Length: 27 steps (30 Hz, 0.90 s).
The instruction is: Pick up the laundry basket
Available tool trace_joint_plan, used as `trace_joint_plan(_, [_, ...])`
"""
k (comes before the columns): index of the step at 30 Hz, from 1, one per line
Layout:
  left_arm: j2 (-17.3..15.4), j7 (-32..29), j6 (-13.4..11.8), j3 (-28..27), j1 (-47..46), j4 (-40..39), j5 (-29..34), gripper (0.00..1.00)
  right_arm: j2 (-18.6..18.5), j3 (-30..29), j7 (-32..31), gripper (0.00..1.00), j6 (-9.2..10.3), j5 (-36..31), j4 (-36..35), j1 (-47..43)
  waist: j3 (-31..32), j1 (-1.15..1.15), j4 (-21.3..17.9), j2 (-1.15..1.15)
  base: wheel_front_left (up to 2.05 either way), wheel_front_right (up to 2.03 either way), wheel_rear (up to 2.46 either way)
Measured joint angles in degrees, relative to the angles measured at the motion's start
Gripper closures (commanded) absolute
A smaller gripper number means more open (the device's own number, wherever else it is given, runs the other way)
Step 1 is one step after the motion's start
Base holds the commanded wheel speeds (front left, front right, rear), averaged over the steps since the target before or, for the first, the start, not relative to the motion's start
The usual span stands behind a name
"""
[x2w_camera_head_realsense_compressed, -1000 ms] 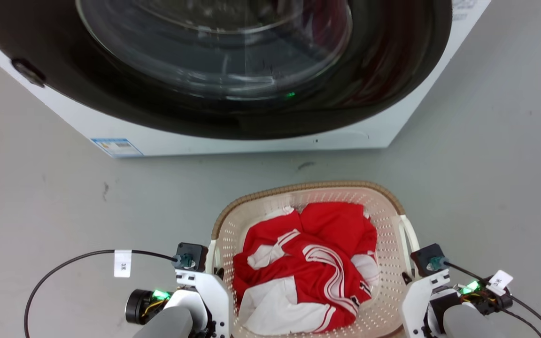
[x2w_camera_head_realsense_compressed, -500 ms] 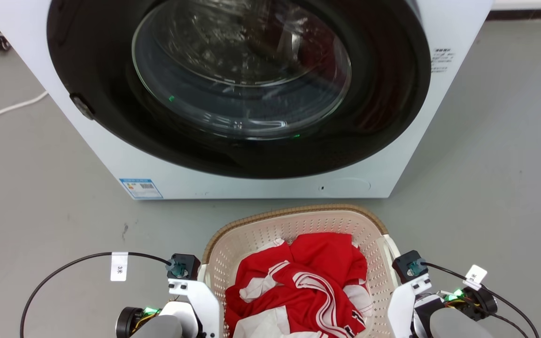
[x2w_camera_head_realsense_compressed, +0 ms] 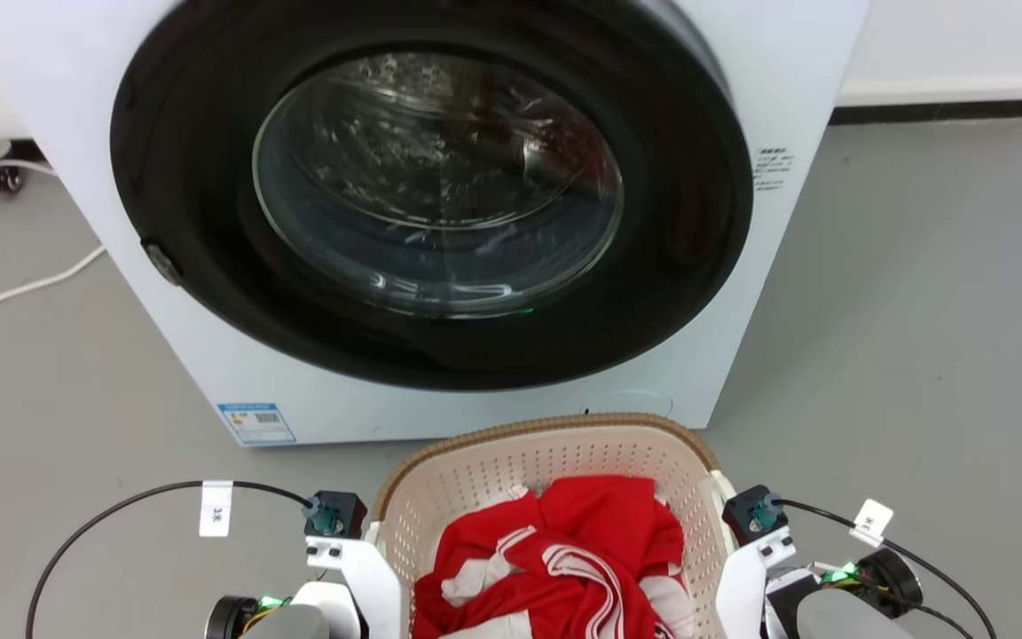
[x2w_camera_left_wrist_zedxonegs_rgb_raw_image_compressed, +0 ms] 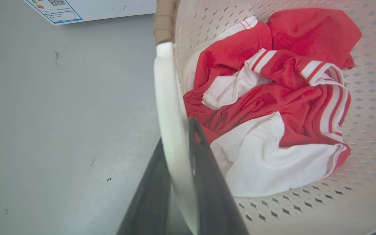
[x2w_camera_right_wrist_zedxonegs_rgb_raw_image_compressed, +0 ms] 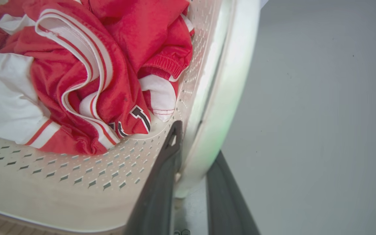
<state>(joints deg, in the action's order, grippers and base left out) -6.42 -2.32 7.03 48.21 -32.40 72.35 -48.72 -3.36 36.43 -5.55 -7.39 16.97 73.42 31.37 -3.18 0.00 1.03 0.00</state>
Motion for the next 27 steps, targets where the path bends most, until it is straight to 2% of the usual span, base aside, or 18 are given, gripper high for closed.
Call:
trace_joint_plan(11, [-0.3,-2.5,0.0,1.5,0.6,-0.5,-2.6,1.0,-1.1,6.4,-3.0,1.0,0.01,6.7,-1.1,-0.5,2.6,0.0,-1.5,0.0,0.0,0.0,0.0])
trace_joint_plan(27, [-0.5,-3.2,0.0,3.6,0.5,-0.6,-5.0,1.0,-2.1,12.7,-4.1,1.0,0.01,13.6,-1.5,-0.3,3.4,0.0,-1.8,0.0,0.0,0.0,0.0])
